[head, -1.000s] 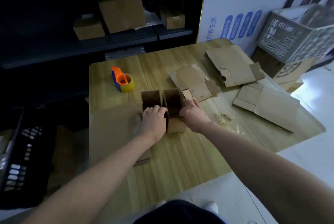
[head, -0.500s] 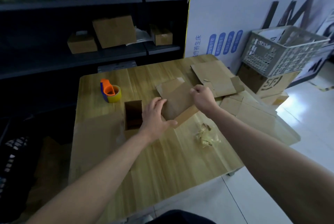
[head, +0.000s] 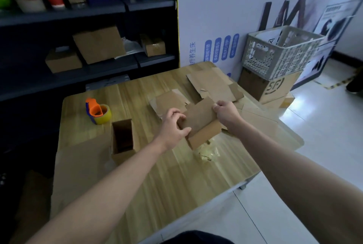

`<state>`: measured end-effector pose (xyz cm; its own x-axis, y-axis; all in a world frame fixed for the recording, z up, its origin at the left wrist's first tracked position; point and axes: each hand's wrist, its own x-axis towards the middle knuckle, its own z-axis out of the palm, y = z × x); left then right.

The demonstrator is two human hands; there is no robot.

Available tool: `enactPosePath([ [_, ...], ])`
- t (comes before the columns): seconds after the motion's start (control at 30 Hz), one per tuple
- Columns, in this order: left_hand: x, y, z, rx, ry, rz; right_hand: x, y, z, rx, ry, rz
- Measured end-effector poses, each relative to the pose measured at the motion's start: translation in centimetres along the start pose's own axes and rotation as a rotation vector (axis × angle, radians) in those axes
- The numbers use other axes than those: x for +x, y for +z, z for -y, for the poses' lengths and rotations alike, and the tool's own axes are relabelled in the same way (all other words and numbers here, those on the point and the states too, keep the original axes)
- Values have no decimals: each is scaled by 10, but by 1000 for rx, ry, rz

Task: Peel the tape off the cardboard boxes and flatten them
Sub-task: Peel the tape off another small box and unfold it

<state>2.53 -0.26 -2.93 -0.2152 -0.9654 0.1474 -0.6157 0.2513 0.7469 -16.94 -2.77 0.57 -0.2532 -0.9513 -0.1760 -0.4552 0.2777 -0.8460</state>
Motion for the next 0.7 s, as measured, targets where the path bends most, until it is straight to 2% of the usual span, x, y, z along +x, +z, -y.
enactPosePath([
  [0.13,11,19,-3,136,0,90,-5,-8,-12,-22,49,-21],
  [0.47,11,30,3,63,-49,287,-25,-6,-33,27,208,8],
  [0.63,6,18,12,-8,-99,508,-34,10,-31,43,299,0],
  [0.7,8,13,17,-55,-120,534,-37,13,-30,100,335,-6],
])
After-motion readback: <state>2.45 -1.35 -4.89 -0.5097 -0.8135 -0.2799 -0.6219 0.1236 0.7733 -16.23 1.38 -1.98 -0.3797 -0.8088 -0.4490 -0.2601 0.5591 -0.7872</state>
